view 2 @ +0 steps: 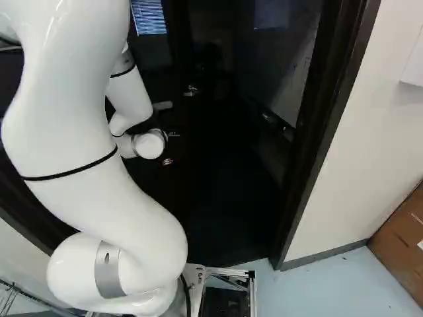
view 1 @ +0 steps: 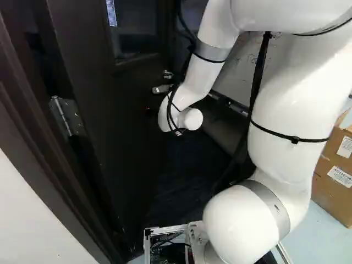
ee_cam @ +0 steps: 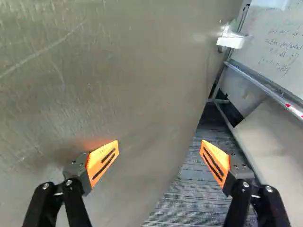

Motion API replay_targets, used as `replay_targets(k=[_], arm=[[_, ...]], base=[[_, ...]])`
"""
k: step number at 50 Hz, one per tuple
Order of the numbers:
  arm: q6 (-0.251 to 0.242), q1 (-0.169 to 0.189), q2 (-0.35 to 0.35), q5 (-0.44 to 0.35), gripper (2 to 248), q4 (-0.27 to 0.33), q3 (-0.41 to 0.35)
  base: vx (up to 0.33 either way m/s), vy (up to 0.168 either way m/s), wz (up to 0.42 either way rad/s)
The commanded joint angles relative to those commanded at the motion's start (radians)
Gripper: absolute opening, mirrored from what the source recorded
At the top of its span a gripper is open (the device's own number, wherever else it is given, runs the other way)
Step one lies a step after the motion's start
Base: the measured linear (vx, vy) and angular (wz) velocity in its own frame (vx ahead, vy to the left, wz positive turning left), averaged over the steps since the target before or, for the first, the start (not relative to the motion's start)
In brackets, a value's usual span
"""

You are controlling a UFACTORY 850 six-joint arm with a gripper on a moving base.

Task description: Open the door and move inside

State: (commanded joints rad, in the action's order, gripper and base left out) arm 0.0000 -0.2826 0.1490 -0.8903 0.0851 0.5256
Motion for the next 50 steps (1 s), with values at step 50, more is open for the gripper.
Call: replay_targets(k=[50], arm=[[0.000, -0.109, 0.125, 0.000, 247, 0.000, 0.144]], base=[[0.000, 0.000, 0.000]])
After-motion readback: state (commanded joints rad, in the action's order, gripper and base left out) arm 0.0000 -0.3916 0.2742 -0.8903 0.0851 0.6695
